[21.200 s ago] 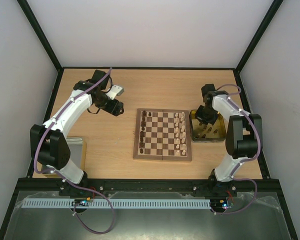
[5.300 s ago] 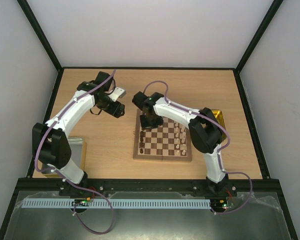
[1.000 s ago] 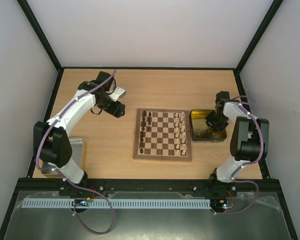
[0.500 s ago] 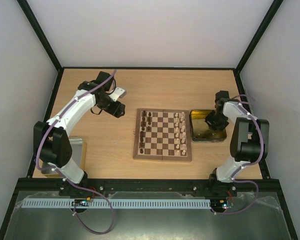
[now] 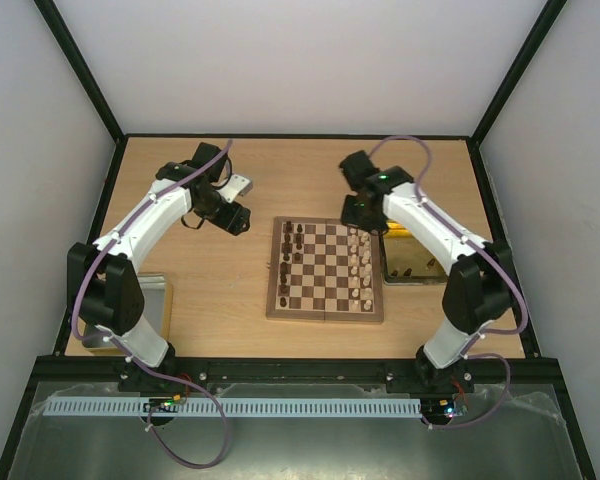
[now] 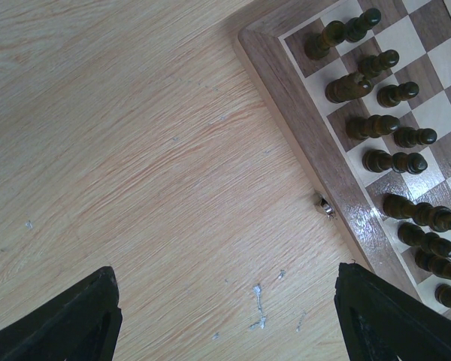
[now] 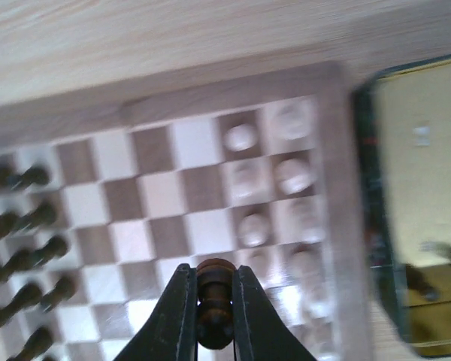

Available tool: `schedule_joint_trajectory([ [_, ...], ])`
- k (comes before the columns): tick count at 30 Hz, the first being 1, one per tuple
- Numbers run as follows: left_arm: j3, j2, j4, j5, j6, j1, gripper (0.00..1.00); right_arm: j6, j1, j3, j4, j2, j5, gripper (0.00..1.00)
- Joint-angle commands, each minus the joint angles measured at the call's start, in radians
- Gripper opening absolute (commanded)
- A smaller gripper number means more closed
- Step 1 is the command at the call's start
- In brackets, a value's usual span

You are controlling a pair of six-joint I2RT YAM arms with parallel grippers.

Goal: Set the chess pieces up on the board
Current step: Pick up the chess piece from the storage box, then place the chess piece on the chessboard.

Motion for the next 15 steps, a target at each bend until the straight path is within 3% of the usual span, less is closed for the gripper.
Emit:
schedule_joint_trajectory([
  [1, 0.023, 0.007, -0.018, -0.005, 0.004, -0.005, 0.78, -0.026, 0.160, 0.114, -0.143, 0.112, 0.021, 0.06],
  [6, 0.019, -0.002, -0.017, -0.010, 0.003, -0.005, 0.78, -0.072, 0.343, 0.243, -0.190, 0.249, 0.047, 0.06],
  [15, -0.009, -0.033, -0.010, -0.019, 0.003, -0.005, 0.78, -0.095, 0.402, 0.239, -0.146, 0.322, -0.003, 0.07],
])
